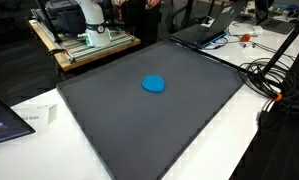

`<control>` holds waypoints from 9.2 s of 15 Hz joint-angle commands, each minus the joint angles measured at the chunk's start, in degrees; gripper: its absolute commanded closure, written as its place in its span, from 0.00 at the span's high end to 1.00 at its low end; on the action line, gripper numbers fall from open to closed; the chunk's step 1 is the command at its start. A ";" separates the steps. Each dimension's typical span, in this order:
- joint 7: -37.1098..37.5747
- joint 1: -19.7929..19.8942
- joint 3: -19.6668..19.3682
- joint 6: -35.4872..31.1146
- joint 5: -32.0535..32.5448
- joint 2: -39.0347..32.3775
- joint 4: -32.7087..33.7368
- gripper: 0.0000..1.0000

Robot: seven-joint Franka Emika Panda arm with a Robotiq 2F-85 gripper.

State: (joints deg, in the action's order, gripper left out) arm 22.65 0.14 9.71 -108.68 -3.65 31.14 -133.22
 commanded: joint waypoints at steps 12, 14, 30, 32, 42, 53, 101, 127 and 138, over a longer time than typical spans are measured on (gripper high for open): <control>-1.42 -0.59 -4.13 21.62 -13.92 -6.99 14.91 1.00; -2.12 -0.53 -4.97 22.82 -14.65 -7.76 15.50 1.00; -2.18 -0.24 -5.71 25.00 -14.98 -9.52 17.04 0.40; -2.24 -0.25 -5.72 25.19 -15.01 -9.52 17.09 0.35; -2.11 -0.19 -5.66 25.73 -14.86 -9.75 17.54 0.09; -5.89 -1.28 -2.67 21.47 -8.11 -8.70 14.93 0.03; 36.82 -21.93 -5.86 2.78 42.23 -63.23 42.68 0.03; 36.68 -29.20 -10.60 21.59 49.54 -86.33 64.99 0.03; 36.35 -30.05 -11.82 21.55 55.46 -89.34 68.53 0.03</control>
State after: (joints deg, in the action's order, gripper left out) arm 60.15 -29.06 -1.37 -88.58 49.43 -56.91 -67.16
